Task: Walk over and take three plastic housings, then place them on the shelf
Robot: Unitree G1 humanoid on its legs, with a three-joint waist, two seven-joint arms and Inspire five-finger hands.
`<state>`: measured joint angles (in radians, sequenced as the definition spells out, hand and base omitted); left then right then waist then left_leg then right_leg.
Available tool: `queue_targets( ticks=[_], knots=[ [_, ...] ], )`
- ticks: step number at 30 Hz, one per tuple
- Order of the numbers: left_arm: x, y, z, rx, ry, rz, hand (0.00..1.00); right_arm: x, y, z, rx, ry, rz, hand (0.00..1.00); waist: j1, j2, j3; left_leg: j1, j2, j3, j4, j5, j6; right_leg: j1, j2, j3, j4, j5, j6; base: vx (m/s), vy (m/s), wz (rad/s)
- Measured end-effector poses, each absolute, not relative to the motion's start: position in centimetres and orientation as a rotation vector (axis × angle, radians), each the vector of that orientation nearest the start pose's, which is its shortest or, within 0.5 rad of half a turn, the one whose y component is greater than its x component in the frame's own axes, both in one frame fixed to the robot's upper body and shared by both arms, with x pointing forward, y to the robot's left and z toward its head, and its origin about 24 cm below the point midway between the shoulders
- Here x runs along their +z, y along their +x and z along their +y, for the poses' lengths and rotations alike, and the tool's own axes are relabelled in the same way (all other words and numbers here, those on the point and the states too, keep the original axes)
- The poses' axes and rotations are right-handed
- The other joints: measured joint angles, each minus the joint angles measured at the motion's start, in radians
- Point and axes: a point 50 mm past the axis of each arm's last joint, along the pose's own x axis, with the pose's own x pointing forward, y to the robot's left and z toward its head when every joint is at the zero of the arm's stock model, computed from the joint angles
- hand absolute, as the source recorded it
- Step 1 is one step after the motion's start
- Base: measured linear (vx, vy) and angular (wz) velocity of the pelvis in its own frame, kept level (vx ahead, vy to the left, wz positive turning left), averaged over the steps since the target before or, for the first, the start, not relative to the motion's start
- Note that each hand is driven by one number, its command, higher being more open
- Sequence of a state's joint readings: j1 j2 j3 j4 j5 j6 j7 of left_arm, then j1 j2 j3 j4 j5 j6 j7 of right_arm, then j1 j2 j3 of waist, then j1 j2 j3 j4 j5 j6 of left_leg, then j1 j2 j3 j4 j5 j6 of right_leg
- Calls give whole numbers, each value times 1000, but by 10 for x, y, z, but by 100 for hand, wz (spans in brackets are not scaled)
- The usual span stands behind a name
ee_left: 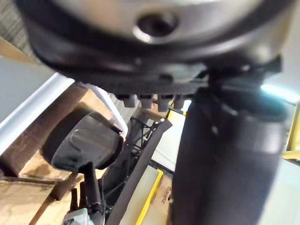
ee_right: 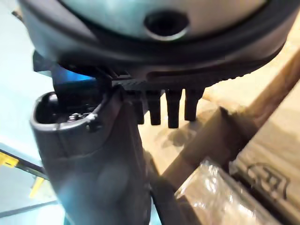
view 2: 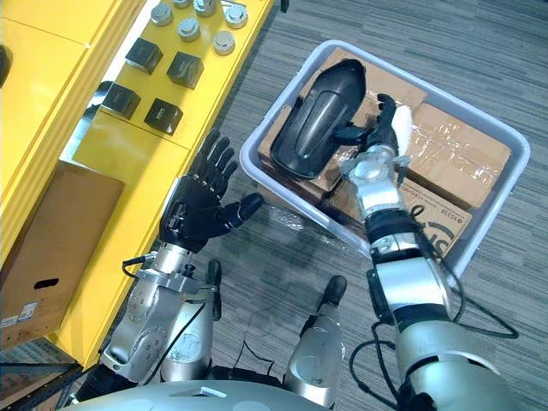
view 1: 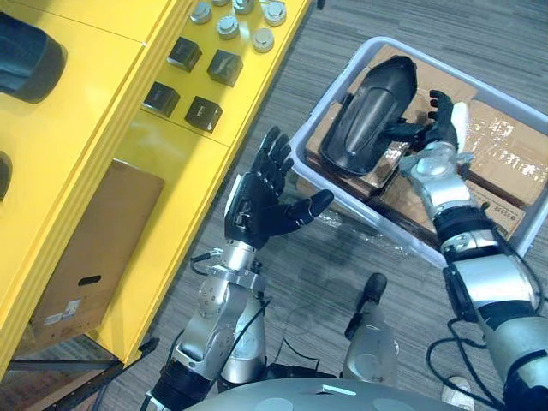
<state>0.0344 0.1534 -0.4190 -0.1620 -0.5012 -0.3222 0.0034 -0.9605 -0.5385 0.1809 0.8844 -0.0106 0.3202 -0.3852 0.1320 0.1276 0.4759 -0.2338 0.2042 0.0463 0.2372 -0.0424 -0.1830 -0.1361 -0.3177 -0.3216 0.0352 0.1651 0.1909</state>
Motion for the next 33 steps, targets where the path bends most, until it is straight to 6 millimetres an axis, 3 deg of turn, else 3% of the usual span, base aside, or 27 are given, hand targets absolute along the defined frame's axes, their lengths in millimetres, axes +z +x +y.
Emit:
queue_targets(
  ticks=[4, 8, 20, 26, 31, 33],
  knots=[
    [85, 224, 86, -371, -456, -285, 100, 177, 392, -279, -583, -743, 221, 0, 3, 15, 6, 17, -2, -8, -52, 37, -2, 0, 0, -11, 6, -1, -1, -34, -23, 10],
    [84, 223, 88, -364, -455, -279, 100, 172, 391, -283, -567, -849, 302, 0, 7, 22, 6, 35, -2, -16, -88, 63, -4, 9, 0, -25, 13, -3, -5, -9, -18, 8],
    [76, 221, 114, -254, -457, -253, 100, 174, 378, -317, -678, -852, 409, 0, 10, 27, 6, 105, -4, -30, -210, 139, -7, 48, -1, -57, 14, -6, -8, -20, -16, 7],
    [90, 221, 110, -384, -429, -259, 100, 206, 374, -328, -800, -866, 186, 0, -12, 27, 7, 123, -1, -28, -230, 151, -8, 51, 3, -53, 13, -5, -9, -3, -12, -3],
    [98, 235, 89, -591, -438, -170, 100, 249, 378, -297, -783, -916, -195, 0, -32, 21, 4, 174, 11, 16, -262, 156, -12, 53, 15, -14, 9, -3, -11, -2, -20, -22],
    [98, 241, 84, -632, -418, -143, 100, 255, 378, -290, -762, -932, -260, 0, -37, 12, -1, 176, 16, 24, -263, 156, -12, 53, 23, -8, 0, 1, -15, -4, -16, -19]
  ],
)
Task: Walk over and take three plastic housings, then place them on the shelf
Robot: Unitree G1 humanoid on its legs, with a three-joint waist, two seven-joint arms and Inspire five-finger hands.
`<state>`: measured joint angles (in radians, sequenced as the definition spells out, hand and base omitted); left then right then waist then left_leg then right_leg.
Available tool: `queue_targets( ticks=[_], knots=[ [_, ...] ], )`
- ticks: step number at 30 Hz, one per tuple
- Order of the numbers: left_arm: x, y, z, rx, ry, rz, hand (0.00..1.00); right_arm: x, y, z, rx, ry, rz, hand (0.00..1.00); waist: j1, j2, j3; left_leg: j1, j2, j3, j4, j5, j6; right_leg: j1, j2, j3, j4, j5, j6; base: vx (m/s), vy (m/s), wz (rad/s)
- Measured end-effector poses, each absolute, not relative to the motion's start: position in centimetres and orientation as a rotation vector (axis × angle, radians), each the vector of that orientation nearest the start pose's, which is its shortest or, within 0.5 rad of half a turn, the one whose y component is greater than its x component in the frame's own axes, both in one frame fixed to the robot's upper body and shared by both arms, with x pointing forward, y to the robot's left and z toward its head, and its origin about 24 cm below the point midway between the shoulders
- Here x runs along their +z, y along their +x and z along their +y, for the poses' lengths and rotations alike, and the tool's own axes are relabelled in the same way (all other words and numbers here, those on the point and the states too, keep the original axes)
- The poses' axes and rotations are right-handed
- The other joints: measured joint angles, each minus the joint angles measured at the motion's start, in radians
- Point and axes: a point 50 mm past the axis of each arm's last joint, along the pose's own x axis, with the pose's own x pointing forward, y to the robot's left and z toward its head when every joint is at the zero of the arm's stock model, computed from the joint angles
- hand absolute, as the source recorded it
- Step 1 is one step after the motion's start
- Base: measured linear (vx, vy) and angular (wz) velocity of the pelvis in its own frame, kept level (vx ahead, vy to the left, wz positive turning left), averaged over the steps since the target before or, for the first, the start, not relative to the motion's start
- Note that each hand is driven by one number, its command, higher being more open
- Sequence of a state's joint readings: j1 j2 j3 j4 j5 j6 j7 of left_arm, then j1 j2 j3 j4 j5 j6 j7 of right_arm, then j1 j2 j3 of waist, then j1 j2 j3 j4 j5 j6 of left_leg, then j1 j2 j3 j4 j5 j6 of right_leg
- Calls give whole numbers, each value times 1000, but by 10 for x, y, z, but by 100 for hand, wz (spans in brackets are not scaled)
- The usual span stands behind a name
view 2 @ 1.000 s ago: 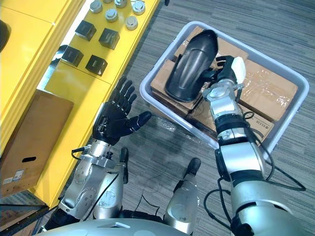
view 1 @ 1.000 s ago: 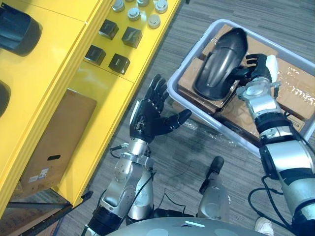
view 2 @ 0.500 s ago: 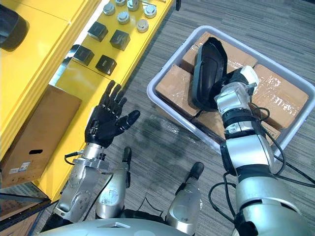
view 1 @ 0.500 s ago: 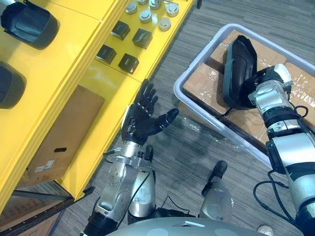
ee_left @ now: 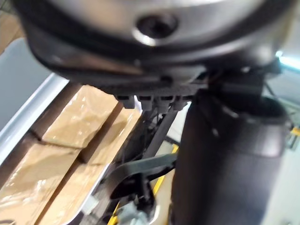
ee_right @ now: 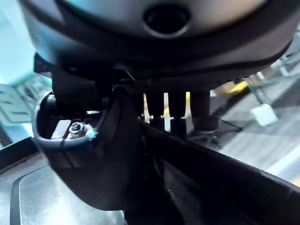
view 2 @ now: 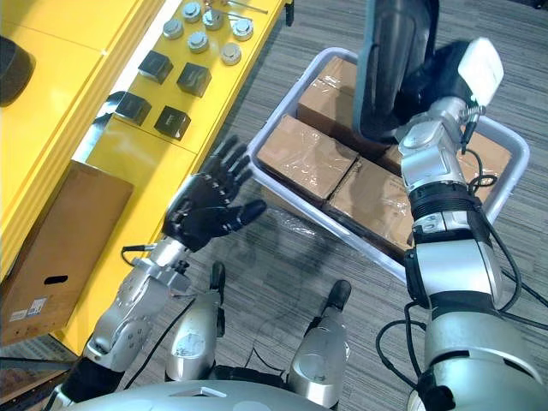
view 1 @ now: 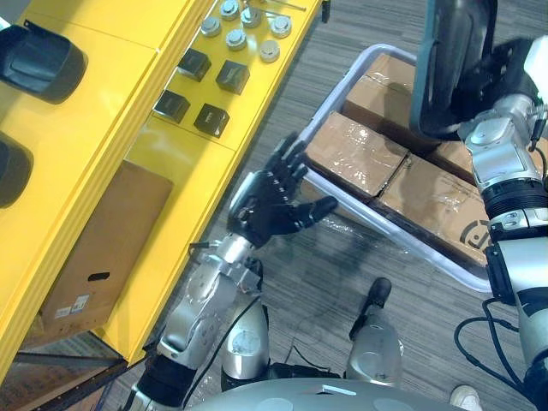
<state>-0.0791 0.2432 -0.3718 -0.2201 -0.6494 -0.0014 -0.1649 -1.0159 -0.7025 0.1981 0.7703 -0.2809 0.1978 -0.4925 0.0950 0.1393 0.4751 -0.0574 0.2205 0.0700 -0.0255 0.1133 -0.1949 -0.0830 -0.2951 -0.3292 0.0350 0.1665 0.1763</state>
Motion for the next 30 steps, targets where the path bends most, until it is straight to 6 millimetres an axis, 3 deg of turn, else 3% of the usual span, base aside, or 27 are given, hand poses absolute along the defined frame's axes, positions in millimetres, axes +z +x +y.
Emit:
queue_targets(
  ticks=[3, 8, 12, 18, 26, 30],
  knots=[
    [92, 261, 76, -698, -469, -1, 100, 256, 379, -267, -682, -1022, -402, 0, -22, -42, -20, 18, 7, 30, -18, 3, -4, -2, 13, 22, -26, 15, -3, 1, -15, -22],
    [82, 291, 70, -650, -514, 159, 100, 234, 377, -232, -538, -1062, -512, 0, -67, -90, -46, 38, 8, 72, -23, -2, -10, -4, 20, 58, -53, 34, -4, -10, -7, -23],
    [92, 305, 70, -552, -549, 129, 100, 203, 375, -210, -436, -1091, -521, 0, -83, -100, -51, 53, 19, 103, -11, -16, -18, -5, 34, 87, -66, 43, -10, -39, -17, -23],
    [117, 313, 59, -566, -673, 20, 100, 162, 371, -180, -304, -1081, -475, 0, -86, -119, -59, 50, 34, 112, 8, -27, -25, -5, 50, 95, -74, 49, -16, -28, -15, -7],
    [114, 318, 60, -508, -680, 14, 100, 154, 368, -160, -247, -1048, -491, 0, -74, -139, -67, 48, 34, 117, 24, -39, -26, -5, 50, 103, -75, 49, -16, -10, 0, -2],
    [112, 324, 58, -442, -564, 19, 100, 148, 367, -145, -202, -1037, -500, 0, -72, -162, -81, 48, 34, 117, 24, -40, -25, -3, 50, 102, -76, 49, -16, 0, 0, 0]
  ],
)
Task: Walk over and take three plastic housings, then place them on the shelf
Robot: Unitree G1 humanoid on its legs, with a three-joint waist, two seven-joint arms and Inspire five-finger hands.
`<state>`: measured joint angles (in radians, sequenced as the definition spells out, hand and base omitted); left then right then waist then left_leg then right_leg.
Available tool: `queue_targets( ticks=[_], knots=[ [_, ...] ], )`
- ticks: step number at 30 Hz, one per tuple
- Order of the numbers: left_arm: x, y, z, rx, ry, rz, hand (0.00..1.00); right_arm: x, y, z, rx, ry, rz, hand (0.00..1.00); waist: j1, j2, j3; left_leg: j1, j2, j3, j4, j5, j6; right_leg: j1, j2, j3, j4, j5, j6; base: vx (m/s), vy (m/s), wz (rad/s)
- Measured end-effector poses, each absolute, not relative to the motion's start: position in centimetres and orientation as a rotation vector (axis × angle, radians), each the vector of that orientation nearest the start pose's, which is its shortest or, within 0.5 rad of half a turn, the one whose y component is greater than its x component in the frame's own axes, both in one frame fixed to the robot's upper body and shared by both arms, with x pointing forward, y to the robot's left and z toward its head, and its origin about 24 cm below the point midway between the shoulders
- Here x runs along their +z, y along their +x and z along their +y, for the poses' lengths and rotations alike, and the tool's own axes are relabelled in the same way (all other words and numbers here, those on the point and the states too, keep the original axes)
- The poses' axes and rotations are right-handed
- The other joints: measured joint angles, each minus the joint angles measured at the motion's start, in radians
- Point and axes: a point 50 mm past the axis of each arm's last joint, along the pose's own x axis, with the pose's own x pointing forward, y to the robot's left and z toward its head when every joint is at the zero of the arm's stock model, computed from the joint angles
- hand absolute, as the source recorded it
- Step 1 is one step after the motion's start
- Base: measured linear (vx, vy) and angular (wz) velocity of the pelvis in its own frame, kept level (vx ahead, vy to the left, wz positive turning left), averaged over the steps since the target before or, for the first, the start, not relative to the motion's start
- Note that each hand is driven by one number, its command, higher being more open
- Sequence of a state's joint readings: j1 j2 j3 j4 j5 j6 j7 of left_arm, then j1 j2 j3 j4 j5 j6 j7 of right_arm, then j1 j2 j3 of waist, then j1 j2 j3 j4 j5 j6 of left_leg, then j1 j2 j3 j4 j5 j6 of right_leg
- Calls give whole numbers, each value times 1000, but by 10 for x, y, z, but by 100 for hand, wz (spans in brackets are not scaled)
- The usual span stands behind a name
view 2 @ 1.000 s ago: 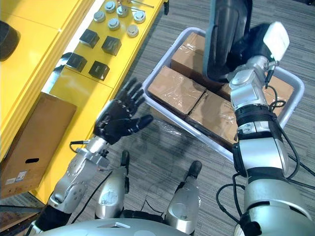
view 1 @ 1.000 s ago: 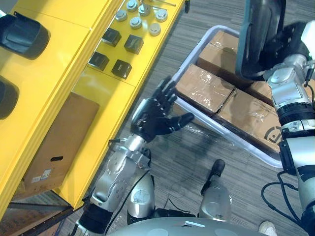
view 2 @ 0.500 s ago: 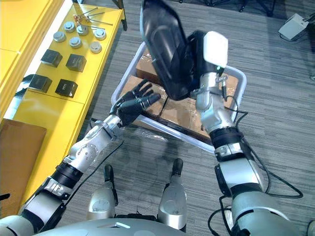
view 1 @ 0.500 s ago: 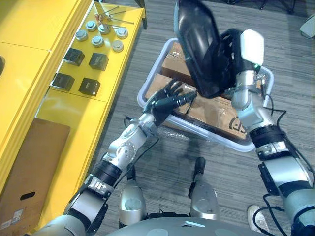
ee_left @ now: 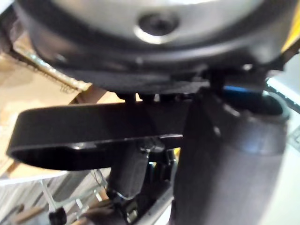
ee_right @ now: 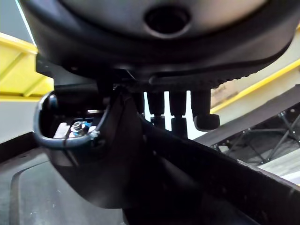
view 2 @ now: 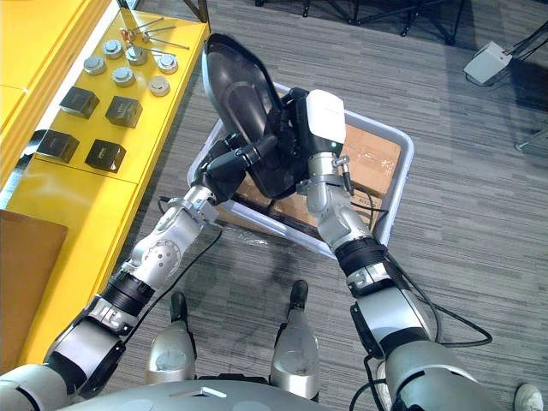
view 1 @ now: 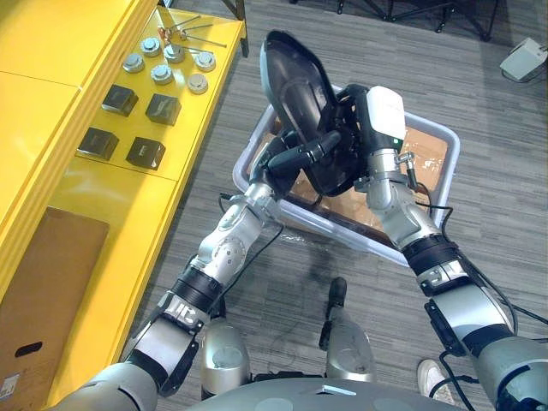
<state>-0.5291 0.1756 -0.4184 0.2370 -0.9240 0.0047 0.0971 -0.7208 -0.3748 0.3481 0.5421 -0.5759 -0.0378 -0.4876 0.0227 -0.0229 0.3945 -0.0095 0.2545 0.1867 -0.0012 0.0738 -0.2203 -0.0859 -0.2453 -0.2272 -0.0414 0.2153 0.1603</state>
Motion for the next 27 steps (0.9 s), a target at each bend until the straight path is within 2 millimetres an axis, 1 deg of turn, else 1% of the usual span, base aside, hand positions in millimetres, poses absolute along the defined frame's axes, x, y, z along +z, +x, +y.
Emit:
queue_targets(
  ticks=[1, 3, 5, 7, 8, 13, 17, 20, 22, 24, 25, 27],
  knots=[
    [111, 325, 58, -430, -535, 19, 100, 147, 367, -143, -194, -1037, -502, 0, 0, -2, -1, 0, 0, 0, 0, 0, 0, 0, 0, 0, 0, 0, 0, 0, 0, 0],
    [108, 328, 59, -369, -422, 15, 100, 144, 367, -135, -176, -1023, -500, 0, 3, -7, -4, 0, 0, -2, 1, 0, 0, 2, 0, -2, 0, 0, 0, 0, 0, 0],
    [106, 329, 62, -322, -366, 7, 100, 142, 366, -130, -158, -1019, -503, 0, 4, -7, -4, 0, 0, -3, 2, 0, 0, 3, 0, -2, 0, 0, 0, 0, 0, 0],
    [105, 329, 63, -293, -346, 9, 100, 141, 365, -126, -147, -1007, -503, 0, 5, -7, -4, -1, 0, -5, 2, 0, 1, 5, 0, -5, -1, 0, 0, -12, -1, 3],
    [104, 330, 64, -274, -324, 5, 0, 140, 365, -124, -143, -1000, -503, 0, 6, -7, -4, -2, 0, -10, 3, 0, 1, 9, 0, -9, -4, 0, 0, -17, -2, 8],
    [105, 331, 69, -212, -334, 5, 0, 139, 364, -119, -127, -959, -504, 0, 8, -7, -4, -5, 0, -18, 6, 0, 1, 18, 0, -19, -12, 2, 1, -9, -1, 4],
    [101, 335, 79, -115, -395, 4, 0, 139, 359, -112, -120, -908, -539, 0, 8, -7, -4, -9, 0, -19, 18, -7, 4, 19, 0, -18, -13, 2, 1, 0, 0, 0],
    [100, 337, 85, -64, -468, -9, 0, 131, 348, -107, -112, -840, -562, 0, 8, -10, -6, -10, 0, -21, 18, -8, 5, 20, 0, -19, -13, 2, 1, 0, 0, 0],
    [97, 336, 92, -34, -481, -23, 0, 126, 344, -103, -113, -803, -559, 0, 5, -13, -8, -8, 0, -21, 18, -9, 5, 22, 0, -20, -14, 2, 1, 0, 0, 0],
    [90, 332, 91, -30, -493, -9, 0, 121, 340, -102, -103, -789, -553, 0, 6, -14, -9, -1, 0, -20, 21, -13, 7, 32, 0, -20, -16, 2, 1, 0, 0, 0],
    [83, 328, 90, -20, -512, 0, 0, 114, 337, -102, -95, -754, -534, 0, 8, -16, -12, 1, 0, -20, 30, -21, 5, 36, 0, -20, -18, 1, 1, 0, 0, 0],
    [77, 323, 90, -15, -528, 5, 0, 108, 331, -100, -89, -714, -527, 0, 7, -19, -14, 1, 0, -19, 34, -25, 6, 38, -1, -19, -20, 1, 1, -12, 2, -2]
  ],
)
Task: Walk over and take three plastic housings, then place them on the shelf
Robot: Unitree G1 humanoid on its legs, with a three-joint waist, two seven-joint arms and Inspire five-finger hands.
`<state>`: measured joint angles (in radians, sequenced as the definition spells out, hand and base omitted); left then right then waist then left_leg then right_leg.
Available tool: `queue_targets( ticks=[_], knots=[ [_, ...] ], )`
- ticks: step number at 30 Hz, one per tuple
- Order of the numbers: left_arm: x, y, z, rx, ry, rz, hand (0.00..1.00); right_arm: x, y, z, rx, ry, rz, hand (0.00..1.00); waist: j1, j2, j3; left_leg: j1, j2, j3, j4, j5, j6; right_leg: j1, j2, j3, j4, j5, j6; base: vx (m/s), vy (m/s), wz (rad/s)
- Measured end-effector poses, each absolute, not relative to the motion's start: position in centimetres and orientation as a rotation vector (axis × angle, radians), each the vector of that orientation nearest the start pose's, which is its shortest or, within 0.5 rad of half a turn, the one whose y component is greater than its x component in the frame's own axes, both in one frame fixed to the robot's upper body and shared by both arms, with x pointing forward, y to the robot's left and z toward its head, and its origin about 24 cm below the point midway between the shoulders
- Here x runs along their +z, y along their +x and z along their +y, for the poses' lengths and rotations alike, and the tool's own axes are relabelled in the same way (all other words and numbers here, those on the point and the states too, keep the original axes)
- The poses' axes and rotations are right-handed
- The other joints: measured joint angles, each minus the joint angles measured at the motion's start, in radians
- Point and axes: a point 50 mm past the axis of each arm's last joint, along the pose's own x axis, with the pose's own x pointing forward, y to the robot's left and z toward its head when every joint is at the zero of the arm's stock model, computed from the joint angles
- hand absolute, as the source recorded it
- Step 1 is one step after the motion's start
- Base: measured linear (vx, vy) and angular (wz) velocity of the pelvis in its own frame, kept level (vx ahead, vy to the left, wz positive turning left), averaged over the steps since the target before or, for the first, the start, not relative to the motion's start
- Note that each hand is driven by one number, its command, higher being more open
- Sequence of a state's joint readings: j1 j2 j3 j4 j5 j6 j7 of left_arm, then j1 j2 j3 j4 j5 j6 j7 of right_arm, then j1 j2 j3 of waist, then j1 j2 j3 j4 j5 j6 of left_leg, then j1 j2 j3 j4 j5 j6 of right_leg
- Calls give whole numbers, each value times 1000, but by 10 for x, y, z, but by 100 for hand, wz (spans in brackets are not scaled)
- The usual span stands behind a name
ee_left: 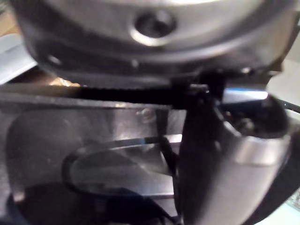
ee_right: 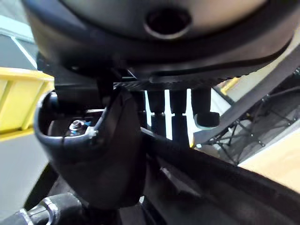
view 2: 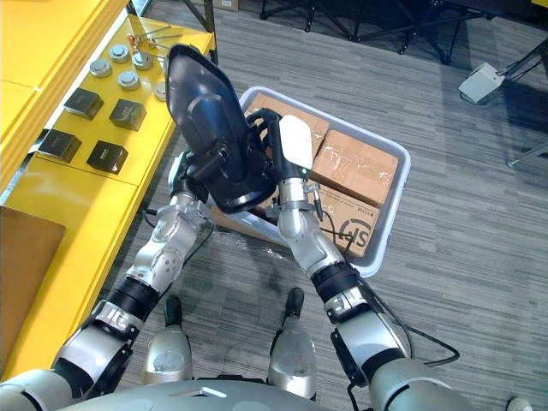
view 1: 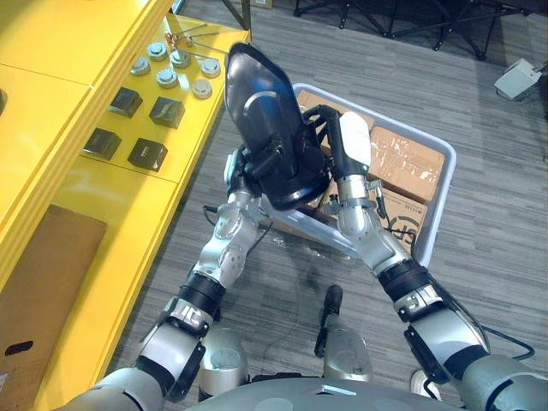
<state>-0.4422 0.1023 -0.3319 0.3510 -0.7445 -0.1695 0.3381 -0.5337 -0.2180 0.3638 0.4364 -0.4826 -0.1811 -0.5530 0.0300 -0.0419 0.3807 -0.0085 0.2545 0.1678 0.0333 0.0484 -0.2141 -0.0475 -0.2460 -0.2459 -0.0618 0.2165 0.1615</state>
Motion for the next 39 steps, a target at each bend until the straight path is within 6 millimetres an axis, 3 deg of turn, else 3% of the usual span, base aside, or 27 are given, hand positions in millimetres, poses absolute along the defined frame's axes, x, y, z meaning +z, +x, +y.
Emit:
queue_targets(
  ticks=[2, 3, 9, 12, 15, 18, 22, 27, 31, 35, 37, 39],
  knots=[
    [71, 318, 89, -19, -546, 7, 0, 101, 324, -98, -90, -683, -519, 0, -2, -2, -1, 2, 0, 1, 0, 0, 0, 3, 0, 0, -3, 0, 0, 0, 0, 0],
    [69, 317, 88, -23, -550, 12, 0, 98, 322, -98, -94, -676, -514, 100, -2, -2, -2, 3, 0, 1, -1, 0, 0, 4, 0, 0, -4, 0, 0, 0, 0, 0],
    [56, 307, 88, -15, -617, 34, 0, 72, 302, -98, -73, -605, -475, 100, -4, -7, -48, 24, 0, 15, -5, -9, 0, 22, 0, 2, -14, 0, 1, 7, 3, -3],
    [67, 308, 92, 61, -683, -44, 0, 57, 284, -94, -75, -570, -453, 100, -3, -8, -68, 40, 0, 19, -10, -12, 1, 35, 0, 2, -15, -2, 1, -4, 1, -1],
    [84, 306, 103, 143, -671, -163, 0, 56, 271, -92, -126, -448, -431, 100, -4, -4, -79, 69, 0, 28, -22, -12, 1, 52, 0, 5, -15, -4, 3, -21, 5, -6],
    [90, 300, 111, 216, -622, -227, 0, 66, 264, -94, -178, -372, -468, 100, -8, -1, -118, 78, 0, 33, -40, -11, 0, 50, 0, 3, -16, -5, 4, -7, 2, -4],
    [91, 279, 133, 448, -486, -319, 0, 82, 250, -110, -255, -95, -496, 100, -9, 6, -174, 105, 0, 52, -57, -5, -6, 56, 1, 2, -16, -6, 4, 3, 6, -8],
    [105, 262, 153, 671, -163, -466, 0, 70, 230, -133, -244, 72, -409, 100, -13, 13, -201, 121, 0, 54, -72, -3, -7, 67, 1, -8, -16, -10, 3, -18, 3, 0],
    [108, 250, 157, 684, 12, -527, 0, 65, 216, -139, -225, 200, -370, 100, -25, 28, -231, 123, 0, 54, -90, 4, -5, 65, 1, -17, -16, -15, 0, -23, 4, 4],
    [90, 240, 163, 644, 55, -451, 0, 62, 212, -146, -200, 265, -350, 100, -38, 49, -255, 123, 0, 54, -87, 4, -4, 64, 1, -18, -16, -15, 0, 0, 0, 0],
    [84, 233, 166, 584, 46, -411, 0, 57, 212, -151, -192, 251, -310, 100, -38, 52, -257, 121, 0, 54, -86, 4, -4, 62, 1, -18, -17, -16, 0, 0, 0, 0],
    [79, 222, 170, 471, -91, -374, 0, 46, 212, -153, -131, 256, -220, 100, -35, 52, -257, 119, 0, 52, -86, 3, -3, 61, 1, -22, -17, -21, -7, -7, 5, 2]
  ],
)
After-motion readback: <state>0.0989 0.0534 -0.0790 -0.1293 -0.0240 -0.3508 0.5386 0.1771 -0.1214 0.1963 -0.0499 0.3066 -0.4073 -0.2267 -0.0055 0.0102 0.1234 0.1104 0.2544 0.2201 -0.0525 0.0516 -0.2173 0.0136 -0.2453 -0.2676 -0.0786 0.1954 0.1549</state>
